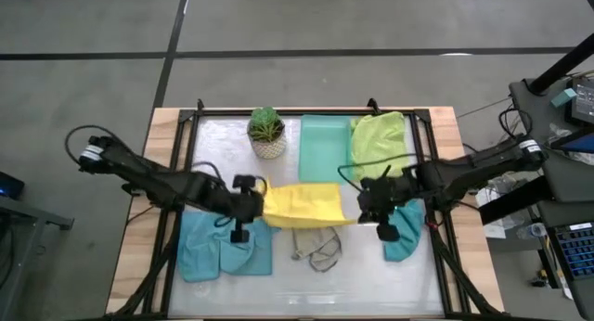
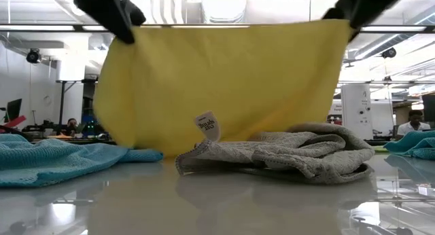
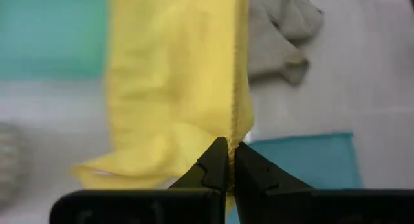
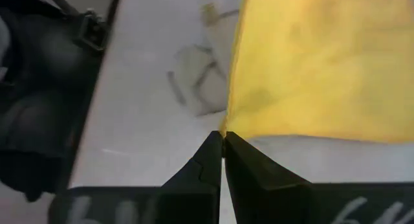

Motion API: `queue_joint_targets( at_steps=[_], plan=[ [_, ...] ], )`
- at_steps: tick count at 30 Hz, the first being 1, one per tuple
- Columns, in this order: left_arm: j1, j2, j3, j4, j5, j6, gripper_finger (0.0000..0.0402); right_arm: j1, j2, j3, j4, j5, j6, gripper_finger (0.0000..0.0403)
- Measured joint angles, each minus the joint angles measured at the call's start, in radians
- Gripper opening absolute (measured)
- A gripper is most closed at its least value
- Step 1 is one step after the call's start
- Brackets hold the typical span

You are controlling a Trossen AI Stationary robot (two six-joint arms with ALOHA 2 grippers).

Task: Fold microfiber towels
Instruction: Fold the yellow microfiber cloth

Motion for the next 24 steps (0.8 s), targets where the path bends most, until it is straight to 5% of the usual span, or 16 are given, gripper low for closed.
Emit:
queue_joint_targets(
  at_steps=[13, 24],
  plan=[
    [-0.177, 0.208, 0.000, 0.204, 0.048, -0.306, 0.0000, 0.285, 0.040, -0.148, 0.312, 0.040, 0.247, 0.0008],
    [-0.221, 0.295, 0.000, 0.287, 0.046, -0.399, 0.0000, 0.364, 0.149, -0.148, 0.365, 0.044, 0.281, 0.0008]
  ],
)
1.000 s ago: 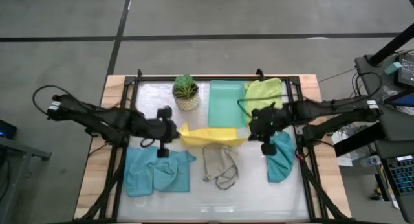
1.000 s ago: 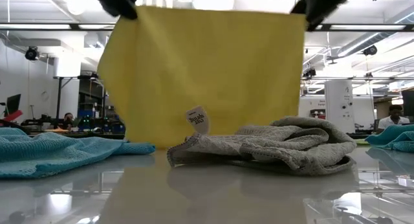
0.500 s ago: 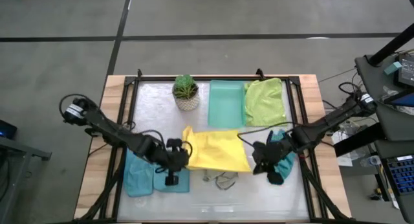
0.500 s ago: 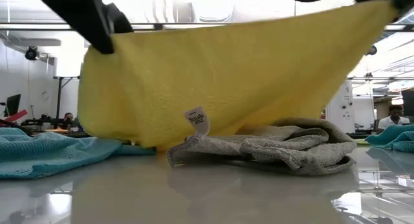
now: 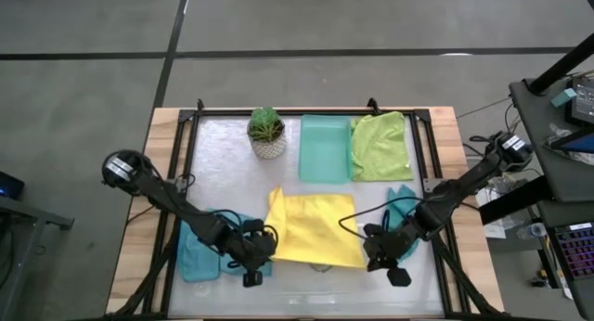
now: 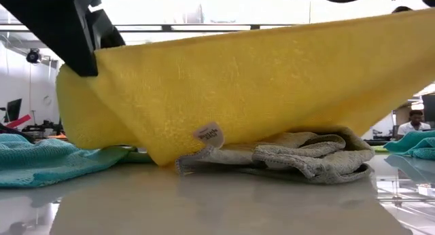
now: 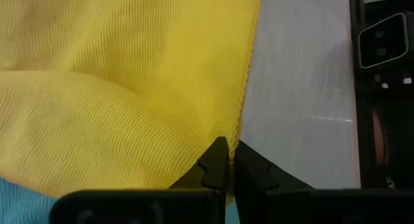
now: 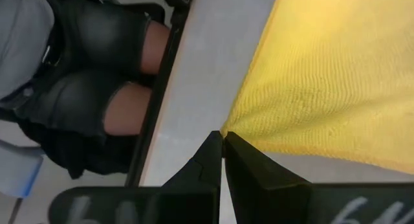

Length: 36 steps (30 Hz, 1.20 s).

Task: Fold microfiber towels
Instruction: Fold the yellow microfiber cloth

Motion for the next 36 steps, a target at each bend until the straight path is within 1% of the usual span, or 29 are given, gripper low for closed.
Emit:
queue_joint_targets(
  at_steps=[3, 8, 10, 12, 14, 17, 22, 25, 28, 31, 34, 36],
  plan=[
    [0.001, 0.008, 0.000, 0.040, -0.005, 0.002, 0.0000, 0.010, 0.013, 0.000, 0.014, -0.003, 0.005, 0.0008],
    [0.004, 0.003, -0.001, 0.017, -0.018, 0.047, 0.0000, 0.010, 0.013, 0.001, 0.048, -0.002, -0.009, 0.0008],
    [0.008, -0.014, 0.000, 0.003, -0.021, 0.075, 0.0000, 0.010, 0.002, 0.008, 0.045, 0.025, -0.050, 0.0008],
    [0.017, -0.046, 0.008, -0.047, -0.022, 0.103, 0.0000, 0.006, -0.017, 0.022, 0.044, 0.056, -0.086, 0.0008],
    [0.038, -0.086, 0.027, -0.115, -0.028, 0.124, 0.0000, -0.003, -0.047, 0.042, 0.021, 0.105, -0.134, 0.0008],
    [0.085, -0.163, 0.063, -0.258, -0.059, 0.173, 0.0000, -0.031, -0.103, 0.099, -0.069, 0.206, -0.190, 0.0008],
    [0.194, -0.316, 0.106, -0.408, -0.079, 0.257, 0.0000, -0.083, -0.190, 0.239, -0.315, 0.486, -0.265, 0.0008],
    [0.265, -0.407, 0.116, -0.472, -0.085, 0.291, 0.0000, -0.116, -0.221, 0.314, -0.389, 0.550, -0.305, 0.0008],
    [0.316, -0.486, 0.120, -0.488, -0.086, 0.331, 0.0000, -0.133, -0.241, 0.367, -0.399, 0.557, -0.339, 0.0008],
    [0.325, -0.535, 0.112, -0.453, -0.085, 0.342, 0.0000, -0.130, -0.243, 0.388, -0.405, 0.544, -0.354, 0.0008],
    [0.290, -0.530, 0.070, -0.353, -0.084, 0.340, 0.0000, -0.115, -0.235, 0.365, -0.411, 0.470, -0.334, 0.0008],
    [0.260, -0.508, 0.025, -0.241, -0.079, 0.336, 0.0000, -0.102, -0.232, 0.328, -0.413, 0.428, -0.306, 0.0008]
  ],
)
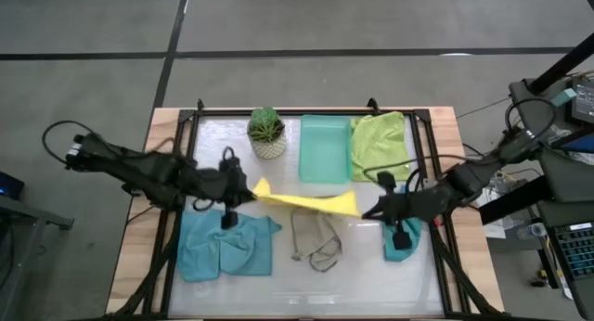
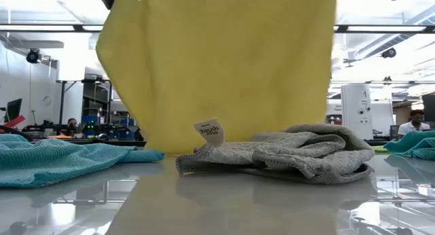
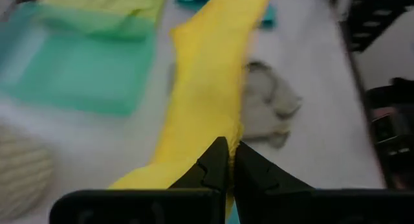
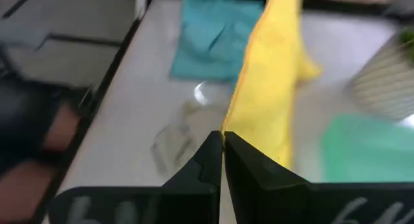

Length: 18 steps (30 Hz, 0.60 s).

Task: Fold microfiber towels
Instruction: Fold the yellow microfiber cloth

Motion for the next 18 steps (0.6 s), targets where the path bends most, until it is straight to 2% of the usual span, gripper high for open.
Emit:
queue_joint_targets(
  at_steps=[4, 8, 13, 18],
  plan=[
    [-0.040, 0.101, -0.091, 0.225, 0.007, -0.015, 0.0009, 0.023, 0.003, -0.091, -0.009, -0.105, 0.121, 0.0008],
    [-0.064, 0.240, -0.142, 0.394, 0.040, -0.019, 0.0043, 0.057, 0.004, -0.191, -0.004, -0.209, 0.269, 0.0008],
    [-0.073, 0.382, -0.147, 0.416, 0.092, -0.018, 0.0106, 0.078, 0.004, -0.293, 0.024, -0.264, 0.444, 0.0008],
    [-0.085, 0.429, -0.146, 0.372, 0.130, 0.042, 0.0152, 0.079, 0.004, -0.329, 0.041, -0.302, 0.520, 0.0008]
  ],
)
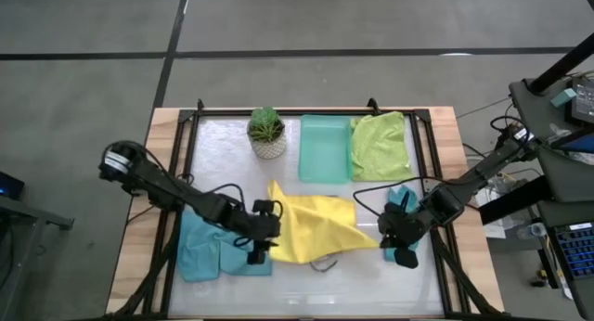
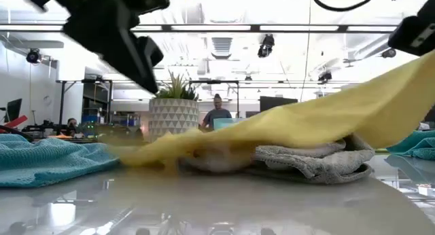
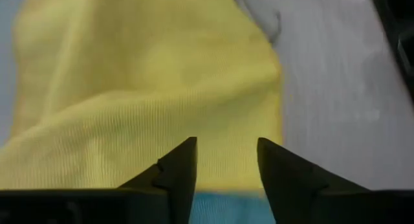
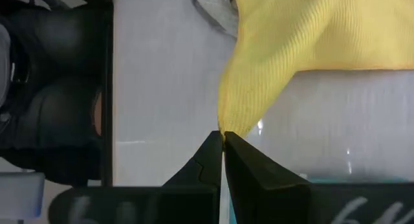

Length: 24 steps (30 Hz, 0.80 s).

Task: Fold microfiber towels
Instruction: Fold the yellow microfiber cloth

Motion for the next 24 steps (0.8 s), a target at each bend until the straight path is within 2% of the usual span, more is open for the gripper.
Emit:
queue_joint_targets(
  at_steps=[9, 13, 18, 24],
  plan=[
    [-0.041, 0.020, -0.004, -0.005, 0.010, 0.025, 0.0162, 0.000, 0.000, 0.004, 0.037, -0.001, 0.009, 0.0008],
    [-0.090, 0.093, -0.002, 0.070, -0.011, 0.018, 0.0162, 0.000, 0.001, 0.004, 0.058, 0.003, -0.006, 0.0008],
    [-0.113, 0.177, 0.033, 0.085, -0.059, -0.021, 0.0160, -0.001, 0.001, 0.004, 0.076, 0.009, -0.044, 0.0008],
    [-0.122, 0.264, 0.076, 0.106, -0.056, -0.063, 0.0135, 0.000, 0.001, 0.004, 0.078, 0.009, -0.044, 0.0008]
  ],
)
